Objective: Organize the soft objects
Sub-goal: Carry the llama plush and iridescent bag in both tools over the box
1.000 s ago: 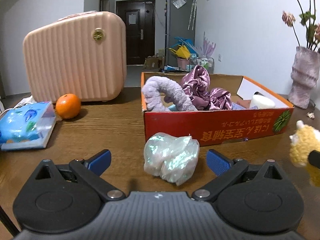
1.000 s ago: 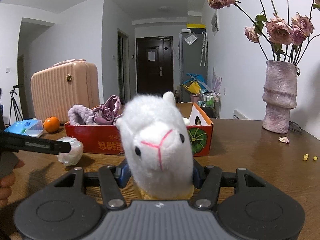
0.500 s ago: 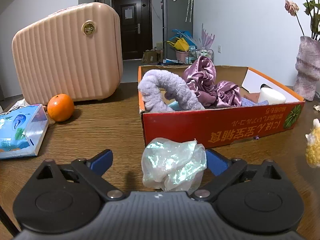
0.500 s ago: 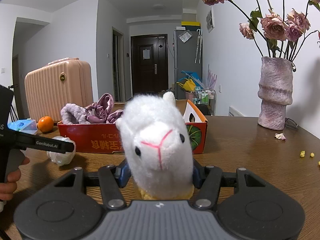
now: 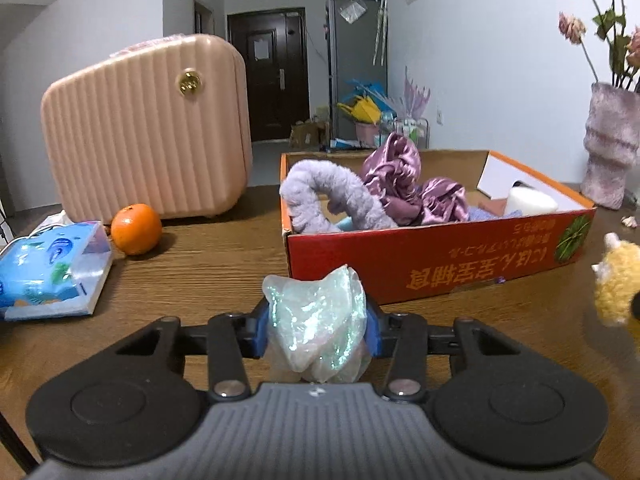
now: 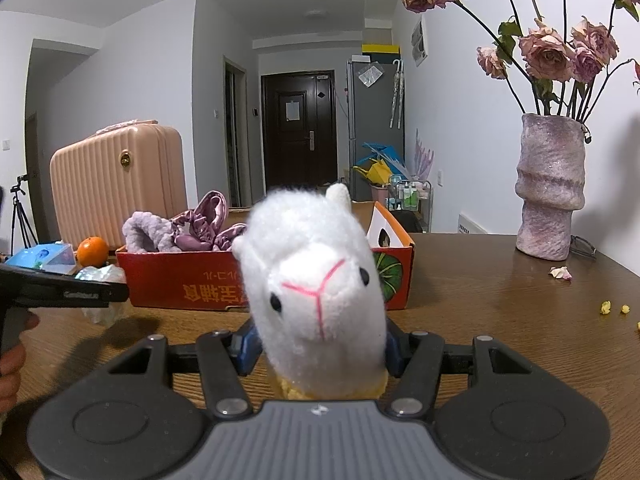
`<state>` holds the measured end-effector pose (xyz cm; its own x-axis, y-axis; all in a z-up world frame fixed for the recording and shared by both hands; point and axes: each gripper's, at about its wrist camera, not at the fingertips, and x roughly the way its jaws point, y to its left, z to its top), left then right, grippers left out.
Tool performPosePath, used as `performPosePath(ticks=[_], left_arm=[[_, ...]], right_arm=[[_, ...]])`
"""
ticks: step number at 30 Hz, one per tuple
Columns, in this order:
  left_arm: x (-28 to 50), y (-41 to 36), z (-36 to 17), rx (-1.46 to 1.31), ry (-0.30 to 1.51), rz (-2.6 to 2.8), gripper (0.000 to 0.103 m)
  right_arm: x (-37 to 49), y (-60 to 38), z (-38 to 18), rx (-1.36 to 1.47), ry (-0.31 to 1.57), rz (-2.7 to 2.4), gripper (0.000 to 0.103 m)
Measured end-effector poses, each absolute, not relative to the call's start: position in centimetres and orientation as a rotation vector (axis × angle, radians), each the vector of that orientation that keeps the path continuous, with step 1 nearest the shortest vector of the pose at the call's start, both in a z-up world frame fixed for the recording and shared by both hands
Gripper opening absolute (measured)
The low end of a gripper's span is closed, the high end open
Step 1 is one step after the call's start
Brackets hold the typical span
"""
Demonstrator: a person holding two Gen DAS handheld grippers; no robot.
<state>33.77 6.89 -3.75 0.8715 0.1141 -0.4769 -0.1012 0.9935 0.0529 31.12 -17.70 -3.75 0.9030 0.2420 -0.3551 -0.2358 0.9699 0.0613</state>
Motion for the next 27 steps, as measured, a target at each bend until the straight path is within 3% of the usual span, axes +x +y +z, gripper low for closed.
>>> performPosePath(ticks=[15,27], left_arm=[[26.2,2.3,-2.0,0.031,0.399,0.112,0.045],[25.5,1.8,-2.0,0.022,0.398,0.11,0.045]], right_arm=[[30.9,-18.0,-3.6,0.035,0.36,0.26,0.057],[30.9,-18.1,-3.5,0.036,0.355,0.264,0.057]])
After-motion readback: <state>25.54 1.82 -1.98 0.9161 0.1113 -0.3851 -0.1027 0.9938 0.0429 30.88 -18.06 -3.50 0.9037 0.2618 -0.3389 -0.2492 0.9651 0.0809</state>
